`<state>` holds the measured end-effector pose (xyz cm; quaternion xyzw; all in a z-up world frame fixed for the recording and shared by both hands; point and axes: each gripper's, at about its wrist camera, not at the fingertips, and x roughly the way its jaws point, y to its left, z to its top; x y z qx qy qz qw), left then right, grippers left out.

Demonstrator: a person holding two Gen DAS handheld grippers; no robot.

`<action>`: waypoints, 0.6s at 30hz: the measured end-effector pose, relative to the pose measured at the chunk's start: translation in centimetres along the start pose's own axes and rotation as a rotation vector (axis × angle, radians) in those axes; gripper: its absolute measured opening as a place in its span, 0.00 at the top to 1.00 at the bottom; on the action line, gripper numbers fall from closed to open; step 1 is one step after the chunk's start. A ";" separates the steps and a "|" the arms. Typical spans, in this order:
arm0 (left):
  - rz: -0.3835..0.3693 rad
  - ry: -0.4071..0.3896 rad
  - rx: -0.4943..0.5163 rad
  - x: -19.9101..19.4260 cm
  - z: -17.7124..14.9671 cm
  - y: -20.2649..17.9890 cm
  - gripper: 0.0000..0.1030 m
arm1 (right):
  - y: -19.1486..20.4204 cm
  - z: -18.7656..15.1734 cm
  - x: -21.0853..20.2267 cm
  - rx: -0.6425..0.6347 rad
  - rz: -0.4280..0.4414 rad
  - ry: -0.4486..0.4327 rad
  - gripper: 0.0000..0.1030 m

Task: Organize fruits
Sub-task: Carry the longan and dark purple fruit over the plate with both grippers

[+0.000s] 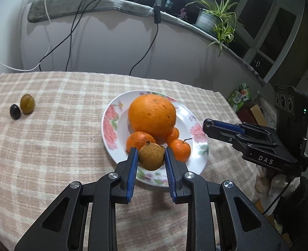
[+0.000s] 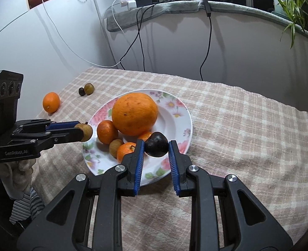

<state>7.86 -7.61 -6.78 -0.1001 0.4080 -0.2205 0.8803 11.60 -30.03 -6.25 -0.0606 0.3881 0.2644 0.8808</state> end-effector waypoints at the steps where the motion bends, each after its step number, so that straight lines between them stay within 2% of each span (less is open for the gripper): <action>1: 0.000 0.001 0.002 0.0 0.0 -0.1 0.77 | -0.2 -0.1 0.1 0.003 0.000 0.001 0.76; 18: 0.011 0.021 0.055 0.9 -0.2 -2.1 0.77 | -1.5 -0.5 1.1 0.043 0.016 0.025 0.76</action>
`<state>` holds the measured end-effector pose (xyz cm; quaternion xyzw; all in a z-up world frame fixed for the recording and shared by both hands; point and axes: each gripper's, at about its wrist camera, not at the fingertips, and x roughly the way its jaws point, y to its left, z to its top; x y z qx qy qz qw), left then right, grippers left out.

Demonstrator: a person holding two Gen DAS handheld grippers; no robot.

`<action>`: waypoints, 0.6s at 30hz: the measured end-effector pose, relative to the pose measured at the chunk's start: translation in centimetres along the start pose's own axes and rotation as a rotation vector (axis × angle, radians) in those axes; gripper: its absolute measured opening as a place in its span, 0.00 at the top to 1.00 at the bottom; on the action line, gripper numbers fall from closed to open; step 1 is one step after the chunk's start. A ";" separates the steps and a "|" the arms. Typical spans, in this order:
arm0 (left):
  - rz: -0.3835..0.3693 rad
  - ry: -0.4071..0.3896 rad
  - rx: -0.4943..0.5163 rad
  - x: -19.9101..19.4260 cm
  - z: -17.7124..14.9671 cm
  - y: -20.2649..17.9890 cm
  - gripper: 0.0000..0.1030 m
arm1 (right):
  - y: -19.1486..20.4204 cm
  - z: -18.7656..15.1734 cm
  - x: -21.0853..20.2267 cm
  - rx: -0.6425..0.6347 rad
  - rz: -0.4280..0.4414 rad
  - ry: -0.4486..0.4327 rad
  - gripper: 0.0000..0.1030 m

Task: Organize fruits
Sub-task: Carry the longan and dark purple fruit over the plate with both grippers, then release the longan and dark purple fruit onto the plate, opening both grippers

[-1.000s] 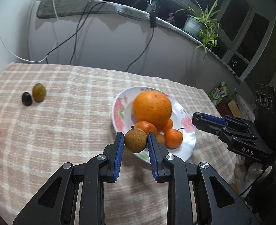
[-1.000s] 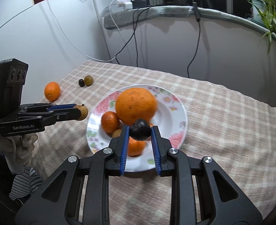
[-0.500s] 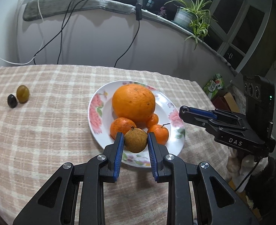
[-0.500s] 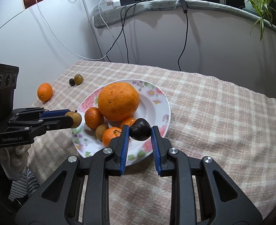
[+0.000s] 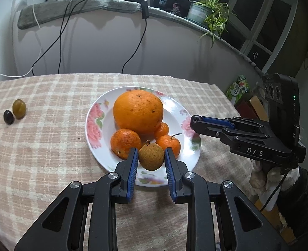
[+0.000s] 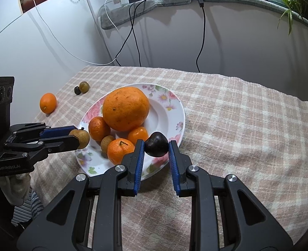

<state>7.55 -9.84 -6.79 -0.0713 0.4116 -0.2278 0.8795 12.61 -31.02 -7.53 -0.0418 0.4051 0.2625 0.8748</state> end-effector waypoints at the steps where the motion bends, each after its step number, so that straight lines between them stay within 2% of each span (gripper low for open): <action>1: 0.001 0.001 0.003 0.0 0.0 -0.1 0.77 | 0.0 0.0 0.0 0.001 0.001 0.000 0.76; 18: 0.007 0.009 0.010 0.2 -0.1 0.0 0.76 | 0.2 -0.1 0.4 0.001 0.005 0.010 0.76</action>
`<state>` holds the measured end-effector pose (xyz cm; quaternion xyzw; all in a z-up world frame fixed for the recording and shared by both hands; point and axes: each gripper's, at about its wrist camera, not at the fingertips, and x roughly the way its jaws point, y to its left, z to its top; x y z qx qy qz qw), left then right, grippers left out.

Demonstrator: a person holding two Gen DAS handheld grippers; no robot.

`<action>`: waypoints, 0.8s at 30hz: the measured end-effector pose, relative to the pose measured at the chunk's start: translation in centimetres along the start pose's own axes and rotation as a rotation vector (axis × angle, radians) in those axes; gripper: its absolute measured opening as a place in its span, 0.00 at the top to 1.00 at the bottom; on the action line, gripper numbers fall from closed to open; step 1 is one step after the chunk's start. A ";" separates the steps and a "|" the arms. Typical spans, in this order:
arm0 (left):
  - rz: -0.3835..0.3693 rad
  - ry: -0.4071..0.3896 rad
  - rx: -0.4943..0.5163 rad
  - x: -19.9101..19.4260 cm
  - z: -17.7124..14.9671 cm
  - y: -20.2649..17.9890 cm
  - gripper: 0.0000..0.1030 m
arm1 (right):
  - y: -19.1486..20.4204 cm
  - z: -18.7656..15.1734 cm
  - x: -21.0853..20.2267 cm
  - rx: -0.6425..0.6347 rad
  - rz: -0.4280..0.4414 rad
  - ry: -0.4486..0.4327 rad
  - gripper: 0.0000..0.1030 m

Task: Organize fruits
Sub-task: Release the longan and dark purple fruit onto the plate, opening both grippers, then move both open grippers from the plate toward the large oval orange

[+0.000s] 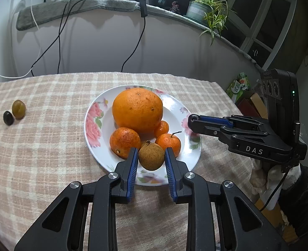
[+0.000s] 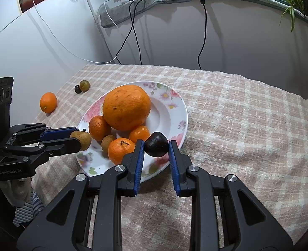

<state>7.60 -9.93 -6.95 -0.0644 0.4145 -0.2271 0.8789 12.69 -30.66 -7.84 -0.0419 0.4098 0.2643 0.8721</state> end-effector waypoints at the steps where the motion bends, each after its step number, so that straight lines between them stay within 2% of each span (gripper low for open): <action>1: 0.002 0.002 0.001 0.0 0.0 0.0 0.75 | 0.0 0.0 0.0 0.000 -0.001 0.000 0.76; 2: 0.002 0.005 0.004 0.1 0.0 0.0 0.73 | 0.0 0.0 0.0 0.000 -0.003 -0.002 0.76; 4: 0.005 0.004 0.008 0.0 -0.1 -0.1 0.59 | 0.0 0.0 0.0 0.002 -0.006 0.000 0.76; 7: 0.012 -0.004 0.009 -0.1 -0.1 -0.2 0.50 | 0.0 0.0 0.1 0.007 -0.018 0.000 0.73; 8: 0.017 -0.005 0.010 -0.1 -0.1 -0.2 0.48 | 0.0 0.0 0.0 0.009 -0.019 -0.001 0.66; 9: 0.022 -0.006 0.012 -0.1 -0.1 -0.2 0.42 | -0.1 0.0 0.0 0.011 -0.022 -0.004 0.56; 10: 0.028 -0.007 0.014 -0.1 -0.1 -0.2 0.37 | -0.1 0.0 -0.1 0.012 -0.028 -0.010 0.50; 12: 0.035 -0.007 0.014 -0.1 0.0 -0.2 0.36 | -0.1 0.1 -0.4 0.012 -0.034 -0.020 0.37; 14: 0.043 -0.004 0.015 0.0 0.0 -0.2 0.32 | -0.1 0.2 -0.5 0.017 -0.031 -0.025 0.33; 17: 0.054 -0.005 0.020 0.0 0.0 -0.4 0.30 | -0.1 0.4 -0.8 0.025 -0.025 -0.034 0.22; 24: 0.070 -0.010 0.015 -0.1 0.0 -0.1 0.29 | -0.1 0.5 -0.9 0.026 -0.021 -0.034 0.22</action>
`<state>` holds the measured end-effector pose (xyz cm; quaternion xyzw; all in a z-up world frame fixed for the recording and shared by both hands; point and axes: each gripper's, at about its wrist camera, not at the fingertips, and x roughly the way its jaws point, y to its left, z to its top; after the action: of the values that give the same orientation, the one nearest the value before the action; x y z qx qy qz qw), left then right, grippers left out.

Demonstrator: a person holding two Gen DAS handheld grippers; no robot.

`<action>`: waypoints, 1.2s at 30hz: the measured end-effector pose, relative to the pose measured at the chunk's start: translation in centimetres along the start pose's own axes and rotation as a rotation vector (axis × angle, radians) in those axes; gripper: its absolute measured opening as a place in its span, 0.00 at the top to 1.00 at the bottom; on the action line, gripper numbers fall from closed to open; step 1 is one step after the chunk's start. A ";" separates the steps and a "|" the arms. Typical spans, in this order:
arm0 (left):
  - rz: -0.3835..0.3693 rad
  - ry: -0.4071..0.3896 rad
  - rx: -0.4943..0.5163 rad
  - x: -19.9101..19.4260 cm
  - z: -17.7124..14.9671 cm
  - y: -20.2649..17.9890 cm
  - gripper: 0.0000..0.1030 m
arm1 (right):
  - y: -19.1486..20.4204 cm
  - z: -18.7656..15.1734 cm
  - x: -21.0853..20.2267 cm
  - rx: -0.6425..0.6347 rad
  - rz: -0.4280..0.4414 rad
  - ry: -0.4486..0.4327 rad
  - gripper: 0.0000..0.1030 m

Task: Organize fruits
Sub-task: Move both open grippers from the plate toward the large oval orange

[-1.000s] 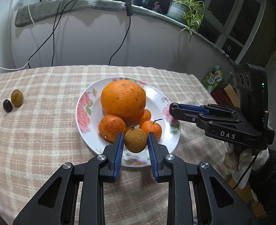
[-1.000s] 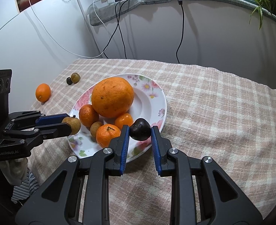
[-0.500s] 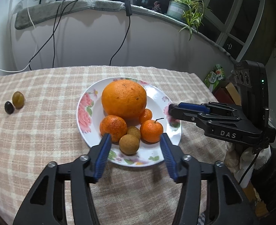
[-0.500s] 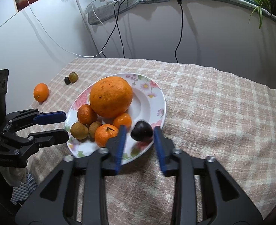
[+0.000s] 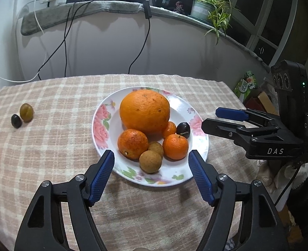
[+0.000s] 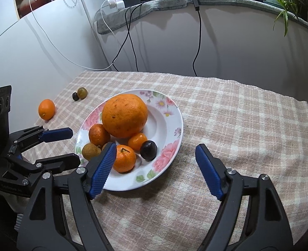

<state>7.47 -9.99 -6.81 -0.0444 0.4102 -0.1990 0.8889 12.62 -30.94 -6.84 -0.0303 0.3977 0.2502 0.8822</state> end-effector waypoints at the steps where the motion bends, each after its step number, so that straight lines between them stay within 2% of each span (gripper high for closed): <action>1: 0.002 -0.001 -0.002 0.0 0.0 0.1 0.29 | 0.0 0.0 0.0 0.000 0.000 0.000 0.22; 22: 0.043 -0.057 -0.026 -2.0 -0.2 2.3 0.29 | 2.5 1.4 0.2 -0.011 0.016 -0.012 0.22; 36: 0.124 -0.109 -0.078 -4.1 -0.5 5.9 0.29 | 7.2 3.4 2.1 -0.064 0.064 -0.009 0.22</action>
<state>6.58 -2.96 -5.68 -0.0642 0.3704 -0.1245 0.9182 12.74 -22.91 -4.96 -0.0448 0.3864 0.2912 0.8740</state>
